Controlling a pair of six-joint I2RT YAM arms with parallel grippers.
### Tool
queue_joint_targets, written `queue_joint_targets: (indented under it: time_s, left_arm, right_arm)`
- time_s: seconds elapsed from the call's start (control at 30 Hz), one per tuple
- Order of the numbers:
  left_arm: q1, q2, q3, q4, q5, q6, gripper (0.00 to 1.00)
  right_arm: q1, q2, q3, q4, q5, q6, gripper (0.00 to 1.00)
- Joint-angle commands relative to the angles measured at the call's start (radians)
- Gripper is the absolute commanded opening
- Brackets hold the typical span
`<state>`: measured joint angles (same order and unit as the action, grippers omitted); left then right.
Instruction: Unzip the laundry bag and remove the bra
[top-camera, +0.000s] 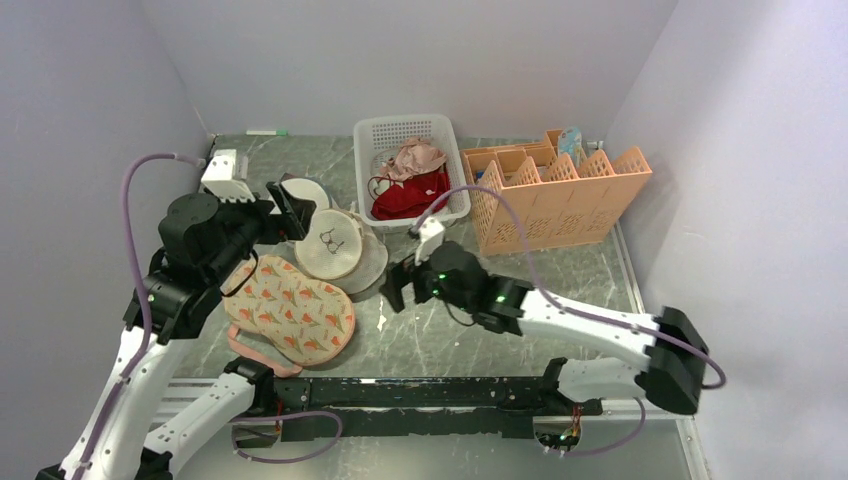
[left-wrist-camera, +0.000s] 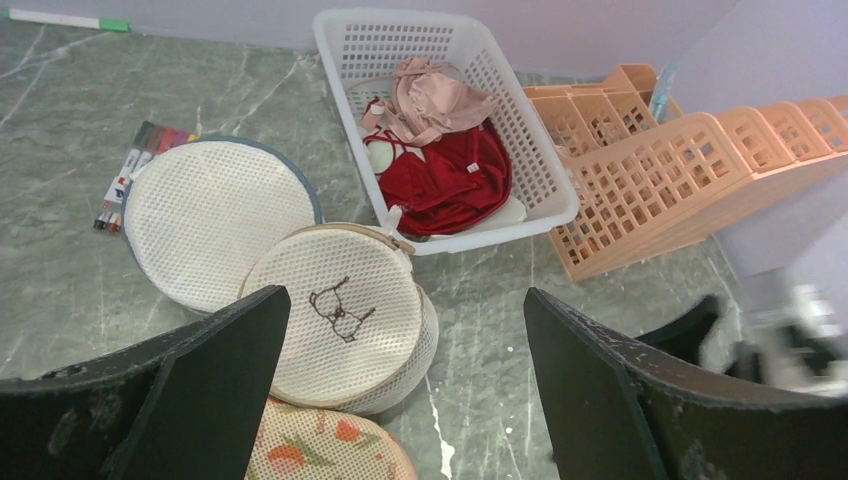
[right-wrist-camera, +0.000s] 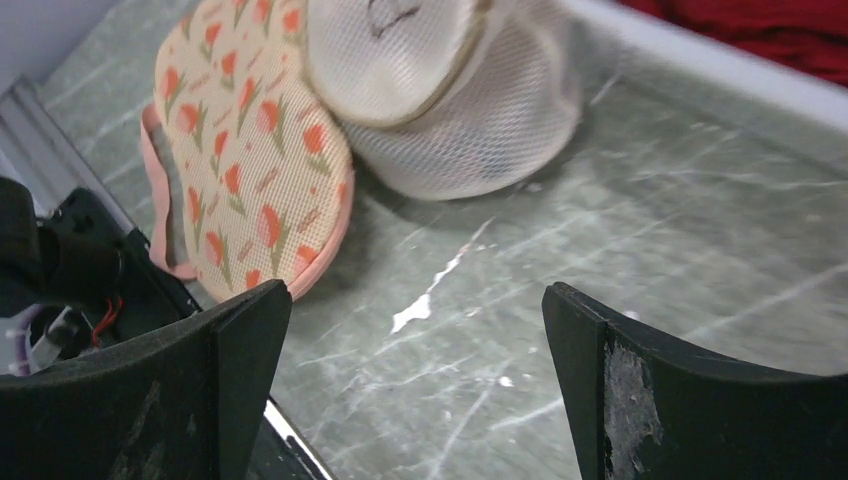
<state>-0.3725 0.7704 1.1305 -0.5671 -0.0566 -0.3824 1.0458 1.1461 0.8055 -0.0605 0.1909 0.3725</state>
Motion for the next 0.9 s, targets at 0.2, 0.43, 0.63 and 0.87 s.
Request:
queue_joint_targets:
  time_s: [0.2,0.43,0.63,0.87]
  left_arm:
    - [0.014,-0.061,0.079,-0.091,0.039,-0.037,0.99]
    - [0.016,-0.086,0.062,-0.088,0.034,-0.046,0.99]
    - [0.017,-0.066,0.08,-0.1,0.045,-0.04,0.99]
    - [0.017,-0.082,0.094,-0.149,0.0,-0.017,0.99]
  right_arm:
    - [0.151,0.303,0.03,0.074,0.077,0.093,1.0]
    - [0.17,0.405,0.039,0.072,0.148,0.197,0.99]
    - [0.192,0.636,0.221,0.115,0.203,0.253,0.86]
    - [0.226,0.835,0.545,0.225,0.044,0.156,0.82]
